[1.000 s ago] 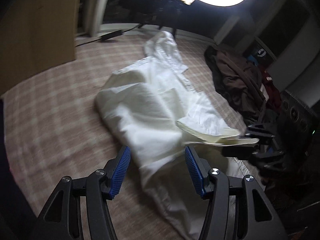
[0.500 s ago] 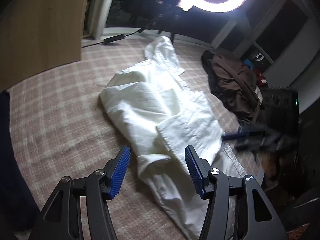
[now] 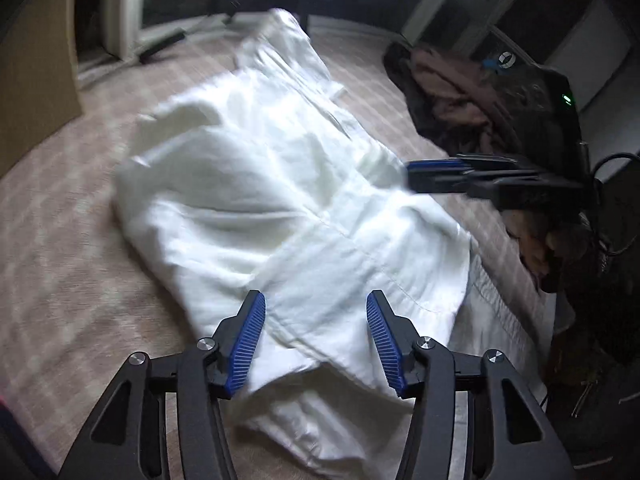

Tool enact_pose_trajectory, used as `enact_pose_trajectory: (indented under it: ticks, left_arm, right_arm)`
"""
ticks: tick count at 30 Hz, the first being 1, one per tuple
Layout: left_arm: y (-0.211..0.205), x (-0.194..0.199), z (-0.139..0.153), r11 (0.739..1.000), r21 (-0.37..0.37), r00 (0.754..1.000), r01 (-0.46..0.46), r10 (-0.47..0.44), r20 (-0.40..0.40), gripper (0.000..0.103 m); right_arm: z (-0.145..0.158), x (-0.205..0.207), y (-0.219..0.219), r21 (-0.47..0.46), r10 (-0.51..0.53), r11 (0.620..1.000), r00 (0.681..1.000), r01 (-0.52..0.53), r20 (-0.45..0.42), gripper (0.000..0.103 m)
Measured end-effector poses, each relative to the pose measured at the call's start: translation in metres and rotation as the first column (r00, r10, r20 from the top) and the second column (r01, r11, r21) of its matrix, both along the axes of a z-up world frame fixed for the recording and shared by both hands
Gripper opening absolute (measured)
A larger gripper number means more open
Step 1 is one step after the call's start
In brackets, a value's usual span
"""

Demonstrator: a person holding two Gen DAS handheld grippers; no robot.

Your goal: Fold clothes

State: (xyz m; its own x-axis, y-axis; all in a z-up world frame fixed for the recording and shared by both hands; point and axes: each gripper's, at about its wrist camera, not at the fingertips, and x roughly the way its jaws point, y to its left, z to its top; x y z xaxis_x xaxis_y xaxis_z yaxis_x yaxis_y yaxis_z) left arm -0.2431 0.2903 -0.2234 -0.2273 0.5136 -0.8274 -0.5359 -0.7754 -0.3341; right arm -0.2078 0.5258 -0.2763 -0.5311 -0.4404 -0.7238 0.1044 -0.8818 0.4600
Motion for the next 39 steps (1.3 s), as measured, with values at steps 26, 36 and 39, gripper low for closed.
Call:
enact_pose_trajectory:
  ticks: [26, 36, 39]
  left_arm:
    - [0.105, 0.065, 0.037, 0.955, -0.057, 0.957, 0.29, -0.289, 0.019, 0.053]
    - [0.153, 0.066, 0.012, 0.939, -0.154, 0.952, 0.307, -0.305, 0.04, 0.03]
    - [0.155, 0.072, 0.01, 0.938, -0.184, 0.955, 0.295, -0.294, 0.032, 0.029]
  right_arm:
    - [0.0, 0.051, -0.035, 0.285, 0.562, 0.795, 0.827, -0.535, -0.013, 0.039]
    - [-0.005, 0.064, -0.034, 0.3, 0.582, 0.774, 0.813, -0.557, 0.009, 0.016]
    - [-0.004, 0.065, -0.024, 0.218, 0.579, 0.792, 0.815, -0.57, 0.024, 0.018]
